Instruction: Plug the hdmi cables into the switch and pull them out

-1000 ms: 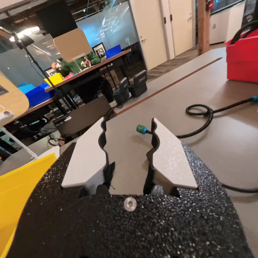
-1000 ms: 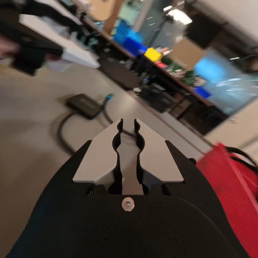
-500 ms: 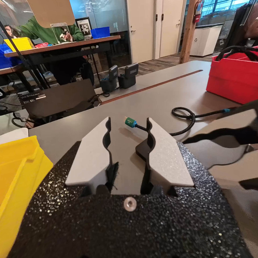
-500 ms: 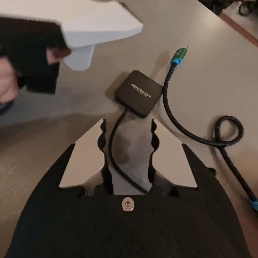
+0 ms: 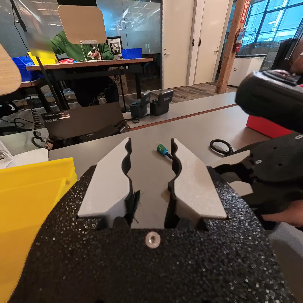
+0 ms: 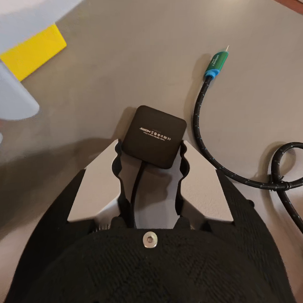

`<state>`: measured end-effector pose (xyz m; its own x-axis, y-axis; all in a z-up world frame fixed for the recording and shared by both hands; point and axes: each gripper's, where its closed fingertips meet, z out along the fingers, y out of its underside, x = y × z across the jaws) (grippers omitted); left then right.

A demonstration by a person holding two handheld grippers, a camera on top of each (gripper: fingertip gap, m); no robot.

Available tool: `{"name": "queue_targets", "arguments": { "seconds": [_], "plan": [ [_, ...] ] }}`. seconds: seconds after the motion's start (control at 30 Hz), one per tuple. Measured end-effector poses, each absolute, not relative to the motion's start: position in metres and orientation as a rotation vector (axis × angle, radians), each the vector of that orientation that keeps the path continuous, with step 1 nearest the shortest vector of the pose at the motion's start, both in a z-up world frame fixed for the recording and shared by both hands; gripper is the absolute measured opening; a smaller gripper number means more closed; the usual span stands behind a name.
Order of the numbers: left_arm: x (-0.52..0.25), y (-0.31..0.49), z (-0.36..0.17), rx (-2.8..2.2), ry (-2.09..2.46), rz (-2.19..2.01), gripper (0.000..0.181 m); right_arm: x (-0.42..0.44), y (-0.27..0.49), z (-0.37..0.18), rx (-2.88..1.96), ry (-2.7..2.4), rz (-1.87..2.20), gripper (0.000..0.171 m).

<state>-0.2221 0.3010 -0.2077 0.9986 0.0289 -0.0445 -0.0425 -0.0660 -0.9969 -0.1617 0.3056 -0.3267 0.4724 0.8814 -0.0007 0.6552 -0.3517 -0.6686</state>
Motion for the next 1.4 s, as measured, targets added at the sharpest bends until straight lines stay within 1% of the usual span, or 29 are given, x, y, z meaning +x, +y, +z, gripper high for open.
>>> {"name": "queue_targets", "arguments": {
  "seconds": [0.1,0.33,0.4,0.47,0.5,0.6,0.67,0.73,0.8,0.83,0.9,0.97,1.03,1.1,1.23,1.4],
  "plan": [
    [-0.226,0.3,-0.207,-1.627,0.004,0.05,0.044,-0.156,0.303,-0.324,-2.086,-1.304,0.582,0.071],
    [-0.217,0.297,-0.199,-1.572,0.046,-0.068,0.046,-0.132,0.294,-0.279,-1.942,-1.174,1.163,0.07],
    [-0.194,0.296,-0.195,-1.531,0.202,-0.135,0.056,-0.123,0.285,-0.269,-1.904,-1.196,1.314,0.07],
    [-0.161,0.286,-0.193,-1.462,0.456,-0.171,0.076,-0.114,0.275,-0.26,-1.863,-1.234,1.466,0.07],
    [-0.145,0.276,-0.195,-1.418,0.608,-0.163,0.09,-0.109,0.271,-0.255,-1.84,-1.253,1.528,0.07],
    [-0.128,0.261,-0.196,-1.375,0.76,-0.136,0.097,-0.095,0.26,-0.242,-1.764,-1.311,1.662,0.071],
    [-0.124,0.259,-0.198,-1.411,0.777,-0.17,0.098,-0.089,0.257,-0.235,-1.715,-1.326,1.7,0.071],
    [-0.123,0.258,-0.203,-1.459,0.774,-0.224,0.088,-0.086,0.258,-0.23,-1.688,-1.313,1.706,0.071],
    [-0.118,0.258,-0.208,-1.523,0.735,-0.366,0.085,-0.084,0.262,-0.229,-1.683,-1.302,1.681,0.071],
    [-0.115,0.257,-0.208,-1.553,0.696,-0.477,0.087,-0.084,0.262,-0.228,-1.68,-1.304,1.668,0.071],
    [-0.114,0.26,-0.207,-1.606,0.559,-0.69,0.082,-0.083,0.262,-0.226,-1.66,-1.313,1.637,0.071],
    [-0.109,0.258,-0.206,-1.626,0.471,-0.914,0.084,-0.084,0.263,-0.223,-1.61,-1.337,1.549,0.07],
    [-0.099,0.254,-0.208,-1.65,0.434,-1.077,0.088,-0.086,0.264,-0.215,-1.481,-1.376,1.359,0.07],
    [-0.09,0.251,-0.201,-1.595,0.425,-1.186,0.087,-0.088,0.264,-0.206,-1.294,-1.424,1.094,0.07],
    [-0.082,0.248,-0.188,-1.494,0.429,-1.186,0.069,-0.091,0.254,-0.192,-0.889,-1.457,0.624,0.07],
    [-0.072,0.244,-0.184,-1.438,0.534,-0.992,0.053,-0.092,0.257,-0.188,-0.745,-1.408,0.398,0.07]
  ]
}}
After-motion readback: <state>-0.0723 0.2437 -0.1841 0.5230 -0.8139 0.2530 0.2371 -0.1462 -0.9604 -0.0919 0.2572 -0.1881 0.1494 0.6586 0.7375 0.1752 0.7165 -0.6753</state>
